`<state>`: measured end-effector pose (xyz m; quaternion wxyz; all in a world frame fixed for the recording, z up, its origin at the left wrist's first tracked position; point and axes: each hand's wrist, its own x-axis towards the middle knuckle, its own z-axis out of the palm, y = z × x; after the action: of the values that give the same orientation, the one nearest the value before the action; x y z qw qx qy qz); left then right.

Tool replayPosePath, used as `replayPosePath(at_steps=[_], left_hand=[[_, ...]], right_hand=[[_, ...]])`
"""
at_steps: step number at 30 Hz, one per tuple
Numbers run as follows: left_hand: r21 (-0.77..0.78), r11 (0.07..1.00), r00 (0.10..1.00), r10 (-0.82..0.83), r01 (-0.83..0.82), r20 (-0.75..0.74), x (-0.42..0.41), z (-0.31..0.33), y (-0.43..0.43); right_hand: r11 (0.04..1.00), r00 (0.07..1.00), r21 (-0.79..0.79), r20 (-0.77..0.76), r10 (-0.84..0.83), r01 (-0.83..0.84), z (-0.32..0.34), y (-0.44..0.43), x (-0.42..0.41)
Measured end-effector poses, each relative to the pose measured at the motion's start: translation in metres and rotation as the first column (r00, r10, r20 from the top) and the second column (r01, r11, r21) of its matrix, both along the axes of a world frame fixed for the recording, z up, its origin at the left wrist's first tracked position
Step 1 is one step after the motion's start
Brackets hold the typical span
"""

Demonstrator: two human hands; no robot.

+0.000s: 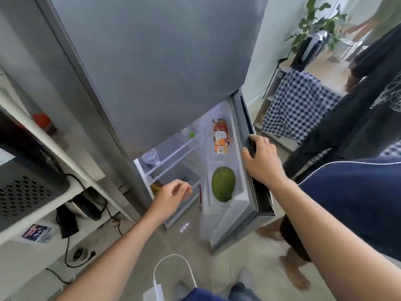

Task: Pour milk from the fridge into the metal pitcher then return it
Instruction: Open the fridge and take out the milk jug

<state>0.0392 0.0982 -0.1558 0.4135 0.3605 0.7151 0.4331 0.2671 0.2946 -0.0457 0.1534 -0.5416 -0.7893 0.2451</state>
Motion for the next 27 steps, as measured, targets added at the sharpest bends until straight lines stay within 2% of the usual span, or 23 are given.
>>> replayPosePath(at_steps=[4, 10, 17, 21, 27], left_hand=[[-0.031, 0.995, 0.995, -0.098, 0.097, -0.007, 0.032, -0.015, 0.026], [-0.093, 0.976, 0.979, -0.203, 0.199, -0.035, 0.082, -0.044, 0.065], [-0.233, 0.960, 0.988, -0.152, 0.153, 0.022, 0.126, -0.081, 0.101], [-0.273, 0.959, 0.996, -0.066, 0.079, 0.057, 0.141, -0.086, 0.114], [-0.342, 0.925, 0.977, -0.109, 0.166, 0.182, 0.144, -0.092, 0.120]], right_hand=[[0.999, 0.998, -0.025, 0.047, 0.029, -0.028, -0.011, 0.002, 0.027], [0.997, 0.998, -0.039, 0.027, 0.062, -0.061, -0.008, 0.021, 0.068], [0.999, 0.997, 0.003, 0.060, 0.043, -0.044, -0.009, 0.031, 0.079], [0.995, 0.986, 0.085, 0.166, 0.030, -0.044, -0.010, 0.030, 0.078], [0.987, 0.975, 0.143, 0.218, 0.040, -0.072, -0.016, 0.033, 0.079]])
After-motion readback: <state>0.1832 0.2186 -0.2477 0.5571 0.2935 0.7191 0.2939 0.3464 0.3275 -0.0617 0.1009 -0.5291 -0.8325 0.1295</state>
